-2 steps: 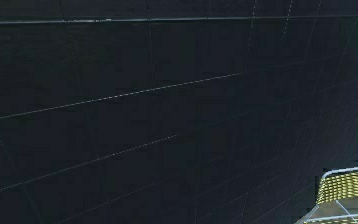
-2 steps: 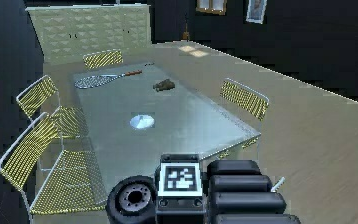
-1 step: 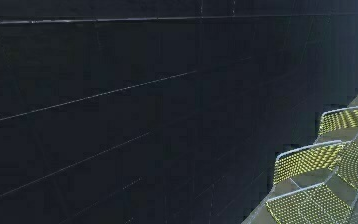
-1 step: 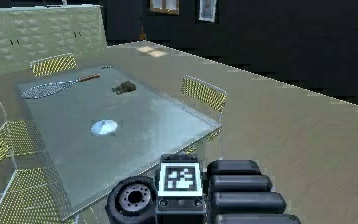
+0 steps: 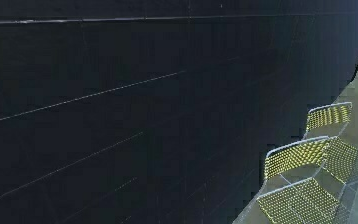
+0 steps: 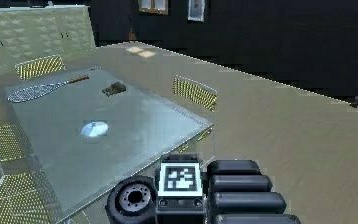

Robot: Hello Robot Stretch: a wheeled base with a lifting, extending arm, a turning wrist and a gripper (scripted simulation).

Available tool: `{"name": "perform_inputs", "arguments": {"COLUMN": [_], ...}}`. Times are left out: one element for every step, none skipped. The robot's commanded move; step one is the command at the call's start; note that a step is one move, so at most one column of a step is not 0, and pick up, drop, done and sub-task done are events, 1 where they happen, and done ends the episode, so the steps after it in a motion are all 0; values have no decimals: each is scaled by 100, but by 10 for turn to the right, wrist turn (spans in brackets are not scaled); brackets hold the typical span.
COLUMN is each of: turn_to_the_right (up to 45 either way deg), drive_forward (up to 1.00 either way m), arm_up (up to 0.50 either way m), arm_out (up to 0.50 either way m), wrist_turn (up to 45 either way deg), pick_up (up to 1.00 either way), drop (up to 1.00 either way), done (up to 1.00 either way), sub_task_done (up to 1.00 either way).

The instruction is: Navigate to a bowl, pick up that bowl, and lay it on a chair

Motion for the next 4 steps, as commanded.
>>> {"name": "perform_inputs", "arguments": {"turn_to_the_right": [450,450,450,90], "drive_forward": [0,0,0,0], "arm_up": [0,0,0,0], "arm_out": [0,0,0,0], "wrist_turn": [0,0,0,0], "pick_up": [0,0,0,0], "drop": [0,0,0,0], "done": [0,0,0,0], "sub_task_done": [0,0,0,0]}}
